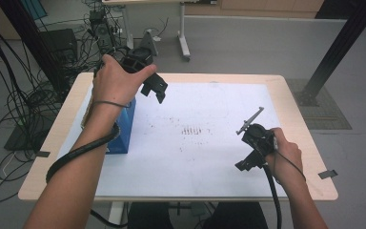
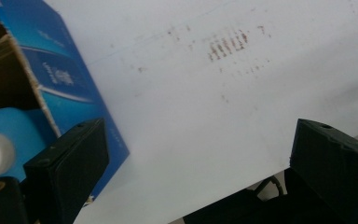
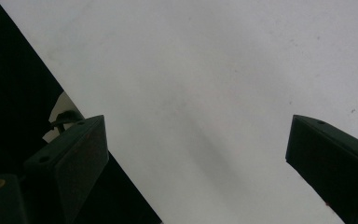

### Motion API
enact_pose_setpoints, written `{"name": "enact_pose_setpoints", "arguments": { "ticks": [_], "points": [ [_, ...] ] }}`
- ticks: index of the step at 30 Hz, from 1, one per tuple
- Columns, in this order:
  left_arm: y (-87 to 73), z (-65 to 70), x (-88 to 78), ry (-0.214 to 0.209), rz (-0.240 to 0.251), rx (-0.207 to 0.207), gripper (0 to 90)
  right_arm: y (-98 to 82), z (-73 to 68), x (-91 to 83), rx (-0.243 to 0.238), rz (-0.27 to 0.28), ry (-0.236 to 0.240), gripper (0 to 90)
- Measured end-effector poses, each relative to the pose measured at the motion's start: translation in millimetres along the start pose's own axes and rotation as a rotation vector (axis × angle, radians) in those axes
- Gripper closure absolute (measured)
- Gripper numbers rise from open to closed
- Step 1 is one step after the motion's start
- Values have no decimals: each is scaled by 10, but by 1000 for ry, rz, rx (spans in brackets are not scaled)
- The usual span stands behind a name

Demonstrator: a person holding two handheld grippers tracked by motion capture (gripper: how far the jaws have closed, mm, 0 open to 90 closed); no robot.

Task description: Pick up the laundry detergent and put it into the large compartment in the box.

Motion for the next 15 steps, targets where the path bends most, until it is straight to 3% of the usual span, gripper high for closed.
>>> {"name": "enact_pose_setpoints", "arguments": {
  "ticks": [7,15],
  "points": [
    [-8,216,159,-43,-9,30,50,16,-9,-6,1,2,-2,54],
    [-104,451,465,-92,-63,70,50,10,-20,-21,3,6,-4,54]
  ]
}}
Point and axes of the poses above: each handheld gripper's, and its own axes: x roughly forward along the jaws, y roughly out of its top, z roughly to its right, the point moved 9 cm from there along x, roughly forward along the jaws, and after that the axes turned 5 degrees about z, right-handed, at the moved point
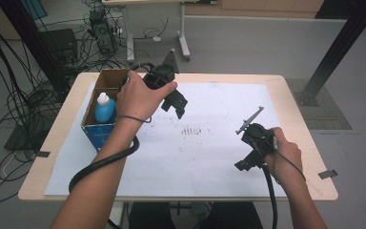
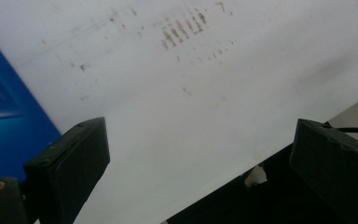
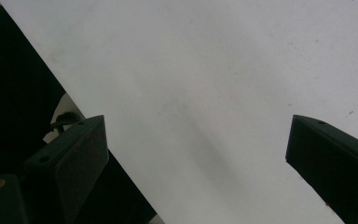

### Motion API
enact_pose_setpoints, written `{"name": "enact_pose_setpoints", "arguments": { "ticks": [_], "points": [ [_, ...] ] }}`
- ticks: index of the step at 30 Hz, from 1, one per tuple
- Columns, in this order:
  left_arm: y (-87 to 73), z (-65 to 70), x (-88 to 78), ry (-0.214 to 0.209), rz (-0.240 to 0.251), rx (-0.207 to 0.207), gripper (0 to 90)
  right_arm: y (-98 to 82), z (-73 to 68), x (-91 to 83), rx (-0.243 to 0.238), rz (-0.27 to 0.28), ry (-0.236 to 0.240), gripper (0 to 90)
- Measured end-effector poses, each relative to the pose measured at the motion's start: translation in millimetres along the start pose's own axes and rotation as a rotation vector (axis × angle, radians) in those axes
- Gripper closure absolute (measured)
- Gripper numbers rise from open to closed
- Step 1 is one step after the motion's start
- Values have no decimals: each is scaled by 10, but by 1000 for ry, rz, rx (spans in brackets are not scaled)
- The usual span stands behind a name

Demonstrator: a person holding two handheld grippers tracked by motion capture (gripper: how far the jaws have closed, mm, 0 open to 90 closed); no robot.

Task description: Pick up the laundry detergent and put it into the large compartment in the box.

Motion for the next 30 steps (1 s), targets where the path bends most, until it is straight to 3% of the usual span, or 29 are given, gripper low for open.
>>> {"name": "enact_pose_setpoints", "arguments": {
  "ticks": [9,19,30],
  "points": [
    [-105,90,286,-35,-16,9,51,-21,-11,19,2,2,3,55],
    [-220,93,622,-61,-24,13,51,-4,-19,29,-5,-4,0,55],
    [-384,96,1043,-85,-73,7,53,-16,-13,13,2,-1,-3,55]
  ]
}}
Point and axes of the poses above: each handheld gripper's, and its own axes: x roughly forward along the jaws, y roughly out of its top, z roughly to its right, the point moved 9 cm from there along x, roughly forward along the jaws, and after that the axes turned 5 degrees about z, right-handed, at the moved point
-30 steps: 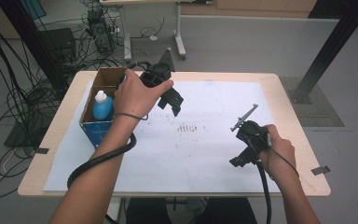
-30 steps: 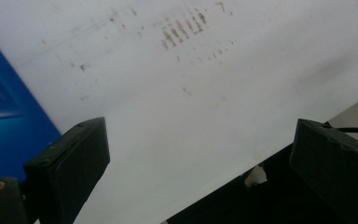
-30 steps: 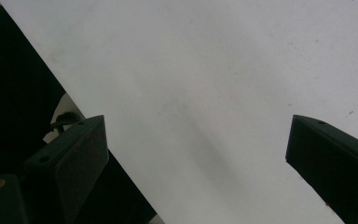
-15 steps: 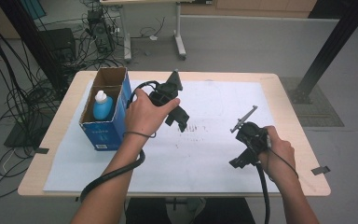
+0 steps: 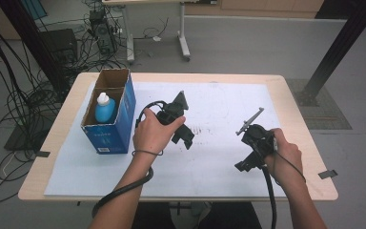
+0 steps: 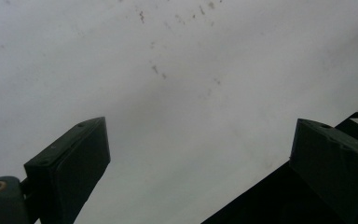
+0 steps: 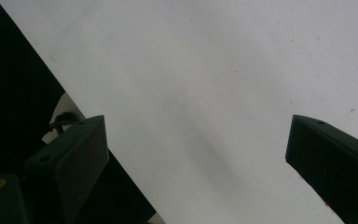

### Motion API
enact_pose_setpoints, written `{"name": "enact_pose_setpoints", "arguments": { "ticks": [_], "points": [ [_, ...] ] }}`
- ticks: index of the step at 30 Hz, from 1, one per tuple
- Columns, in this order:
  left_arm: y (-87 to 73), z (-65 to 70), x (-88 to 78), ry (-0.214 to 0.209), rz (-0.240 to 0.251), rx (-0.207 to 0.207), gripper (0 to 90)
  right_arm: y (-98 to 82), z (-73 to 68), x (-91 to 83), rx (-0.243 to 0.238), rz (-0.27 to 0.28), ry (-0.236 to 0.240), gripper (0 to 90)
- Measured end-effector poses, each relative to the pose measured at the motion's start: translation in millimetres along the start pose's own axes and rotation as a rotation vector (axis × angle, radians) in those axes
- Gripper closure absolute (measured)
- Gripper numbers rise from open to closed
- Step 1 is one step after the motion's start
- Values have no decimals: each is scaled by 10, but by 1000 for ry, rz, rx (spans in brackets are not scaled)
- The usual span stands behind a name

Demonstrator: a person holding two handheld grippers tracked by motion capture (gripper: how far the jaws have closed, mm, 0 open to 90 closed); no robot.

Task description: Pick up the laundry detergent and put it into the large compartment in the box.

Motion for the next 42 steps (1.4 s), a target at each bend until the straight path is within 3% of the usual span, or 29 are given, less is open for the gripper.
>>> {"name": "enact_pose_setpoints", "arguments": {
  "ticks": [6,42],
  "points": [
    [-43,3,108,-10,-11,-8,53,-2,2,-6,5,3,-1,55],
    [-111,-4,130,-15,-1,-16,53,2,-30,2,0,3,-1,55]
  ]
}}
Point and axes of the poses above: each handheld gripper's, and its own axes: x roughly forward along the jaws, y roughly out of its top, z roughly to its right, the point moved 9 cm from there along x, roughly forward along the jaws, and after that the axes turned 5 degrees about z, right-handed, at the moved point
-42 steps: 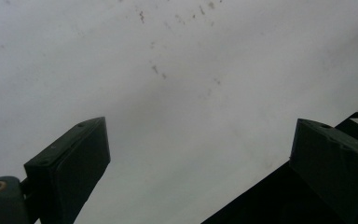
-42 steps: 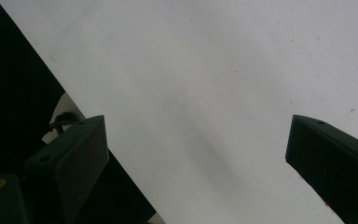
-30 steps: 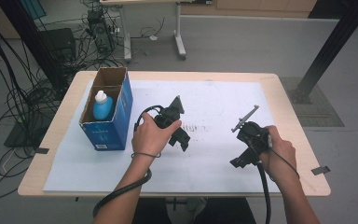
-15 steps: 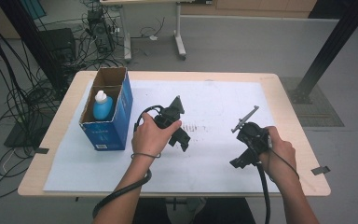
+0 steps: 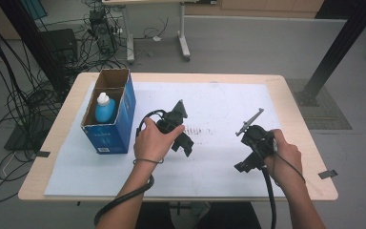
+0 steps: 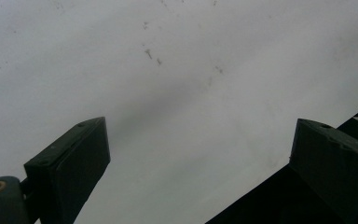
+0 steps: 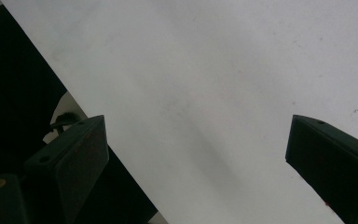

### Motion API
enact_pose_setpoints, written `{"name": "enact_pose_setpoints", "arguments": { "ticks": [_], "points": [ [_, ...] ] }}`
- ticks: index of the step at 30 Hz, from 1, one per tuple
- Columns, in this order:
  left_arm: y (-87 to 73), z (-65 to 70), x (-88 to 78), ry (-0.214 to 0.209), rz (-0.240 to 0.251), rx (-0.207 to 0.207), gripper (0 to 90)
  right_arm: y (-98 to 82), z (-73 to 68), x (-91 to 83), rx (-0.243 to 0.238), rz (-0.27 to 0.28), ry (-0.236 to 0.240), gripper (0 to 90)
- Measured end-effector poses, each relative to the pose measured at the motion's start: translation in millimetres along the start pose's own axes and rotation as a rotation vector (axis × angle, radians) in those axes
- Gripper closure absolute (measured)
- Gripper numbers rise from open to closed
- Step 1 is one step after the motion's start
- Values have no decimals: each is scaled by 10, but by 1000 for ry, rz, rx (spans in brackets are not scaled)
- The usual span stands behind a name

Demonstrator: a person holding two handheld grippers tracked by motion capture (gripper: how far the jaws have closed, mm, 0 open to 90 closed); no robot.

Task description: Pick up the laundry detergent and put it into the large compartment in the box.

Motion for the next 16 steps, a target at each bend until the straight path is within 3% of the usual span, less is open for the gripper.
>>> {"name": "enact_pose_setpoints", "arguments": {
  "ticks": [16],
  "points": [
    [-47,-5,31,-11,1,-12,53,1,-30,8,-2,-1,-2,55]
  ]
}}
Point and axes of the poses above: each handheld gripper's, and its own axes: x roughly forward along the jaws, y roughly out of its top, z roughly to its right, the point moved 9 cm from there along x, roughly forward along the jaws, and after that the axes turned 5 degrees about z, right-handed, at the moved point
